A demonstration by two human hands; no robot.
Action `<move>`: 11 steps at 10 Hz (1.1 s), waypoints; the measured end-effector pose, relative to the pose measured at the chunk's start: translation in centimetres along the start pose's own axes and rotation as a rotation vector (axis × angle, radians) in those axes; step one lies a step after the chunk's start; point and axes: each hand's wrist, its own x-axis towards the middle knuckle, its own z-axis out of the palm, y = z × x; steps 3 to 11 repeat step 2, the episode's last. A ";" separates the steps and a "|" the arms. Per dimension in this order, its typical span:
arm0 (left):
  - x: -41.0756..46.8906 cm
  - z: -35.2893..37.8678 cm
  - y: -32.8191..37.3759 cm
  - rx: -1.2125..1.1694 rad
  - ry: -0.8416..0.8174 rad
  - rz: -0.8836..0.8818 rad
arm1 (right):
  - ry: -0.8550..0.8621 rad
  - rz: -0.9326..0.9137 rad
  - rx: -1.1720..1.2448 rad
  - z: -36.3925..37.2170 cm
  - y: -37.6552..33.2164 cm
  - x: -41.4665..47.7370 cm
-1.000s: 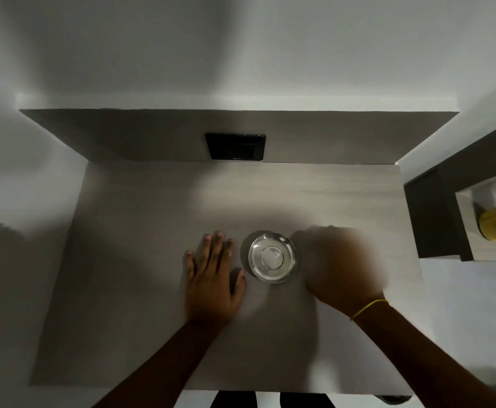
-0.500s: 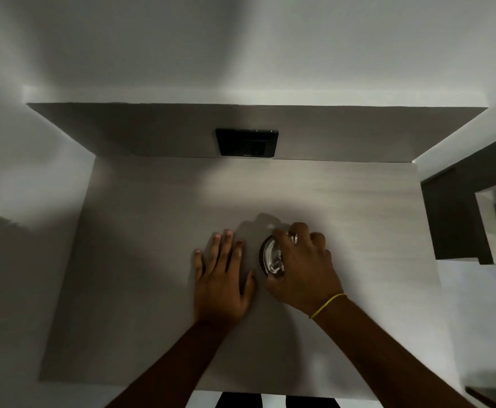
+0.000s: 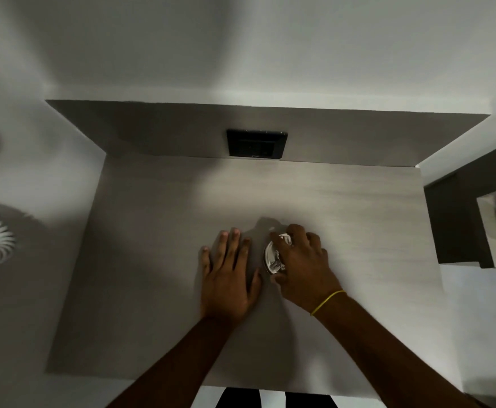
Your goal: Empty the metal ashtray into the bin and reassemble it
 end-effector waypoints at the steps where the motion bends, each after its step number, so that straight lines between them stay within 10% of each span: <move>1: -0.7 -0.8 0.3 -0.002 -0.081 -0.015 | -0.083 -0.009 0.067 -0.3 0.1 -0.4; 11: -0.2 -2.2 0.4 -0.035 -0.075 -0.021 | -0.045 -0.043 0.109 -1.6 0.7 -0.7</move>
